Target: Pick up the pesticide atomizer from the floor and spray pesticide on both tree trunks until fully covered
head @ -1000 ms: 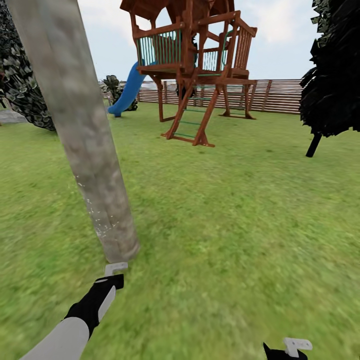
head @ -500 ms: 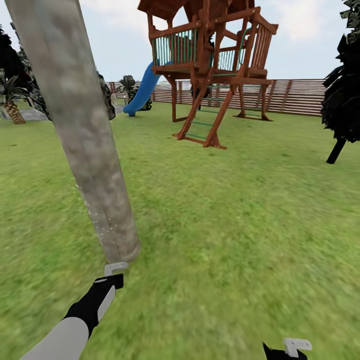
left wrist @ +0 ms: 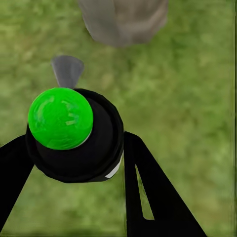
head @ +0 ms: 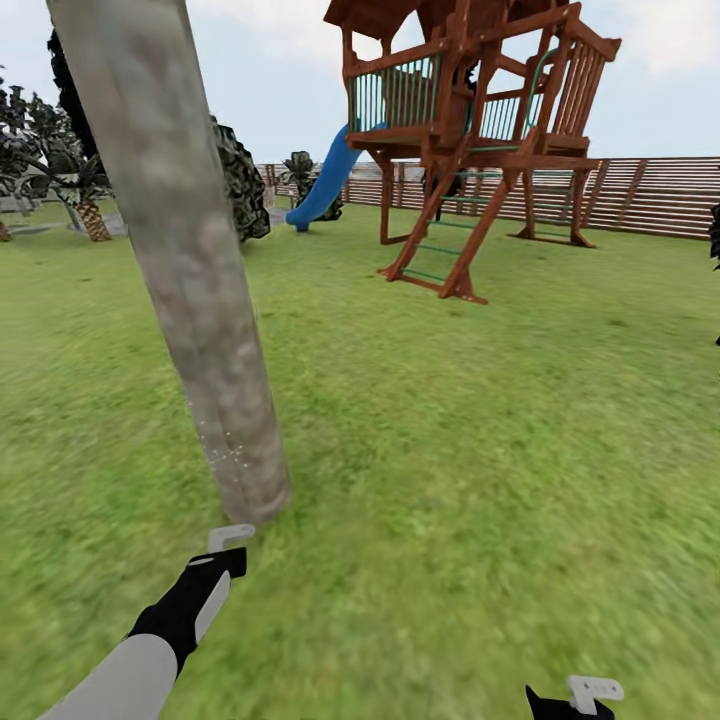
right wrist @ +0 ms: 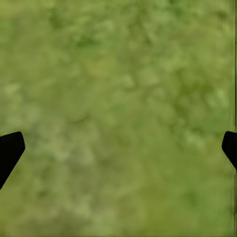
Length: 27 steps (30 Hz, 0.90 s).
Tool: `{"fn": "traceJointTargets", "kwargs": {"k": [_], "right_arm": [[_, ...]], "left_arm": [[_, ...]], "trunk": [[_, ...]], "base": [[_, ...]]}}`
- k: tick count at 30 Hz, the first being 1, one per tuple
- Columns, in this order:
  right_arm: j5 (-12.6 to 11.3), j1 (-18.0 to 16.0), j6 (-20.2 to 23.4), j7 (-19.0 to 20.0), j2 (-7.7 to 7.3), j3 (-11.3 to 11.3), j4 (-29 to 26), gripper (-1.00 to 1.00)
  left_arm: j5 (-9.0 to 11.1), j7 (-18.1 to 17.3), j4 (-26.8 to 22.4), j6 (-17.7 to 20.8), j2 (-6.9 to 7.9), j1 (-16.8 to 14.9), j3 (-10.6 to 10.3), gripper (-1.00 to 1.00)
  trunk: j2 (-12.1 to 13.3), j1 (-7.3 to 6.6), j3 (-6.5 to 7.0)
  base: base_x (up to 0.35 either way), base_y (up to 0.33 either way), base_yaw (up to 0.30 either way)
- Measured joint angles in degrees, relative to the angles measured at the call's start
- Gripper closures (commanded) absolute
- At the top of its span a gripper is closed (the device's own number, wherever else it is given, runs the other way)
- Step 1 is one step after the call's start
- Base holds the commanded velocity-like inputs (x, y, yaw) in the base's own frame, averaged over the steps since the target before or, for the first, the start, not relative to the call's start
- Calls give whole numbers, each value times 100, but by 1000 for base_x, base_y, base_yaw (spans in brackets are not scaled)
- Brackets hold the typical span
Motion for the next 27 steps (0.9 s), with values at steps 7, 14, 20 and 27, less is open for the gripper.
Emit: {"fn": "traceJointTargets", "kwargs": {"k": [7,14,20,27], "right_arm": [[0,0,0,1,0,1,0,-100],[0,0,0,1,0,3,4,-100],[0,0,0,2,0,3,8,-100],[0,0,0,2,0,4,9,-100]], "left_arm": [[-7,0,0,0,0,-1,3,100],[0,0,3,0,0,3,4,100],[1,0,8,0,0,5,3,100],[-5,0,9,-9,0,1,-3,100]], "trunk": [[0,0,0],[0,0,0],[0,0,0],[0,0,0]], "base": [[15,-265,37],[194,-193,262],[61,-32,274],[3,-5,269]]}}
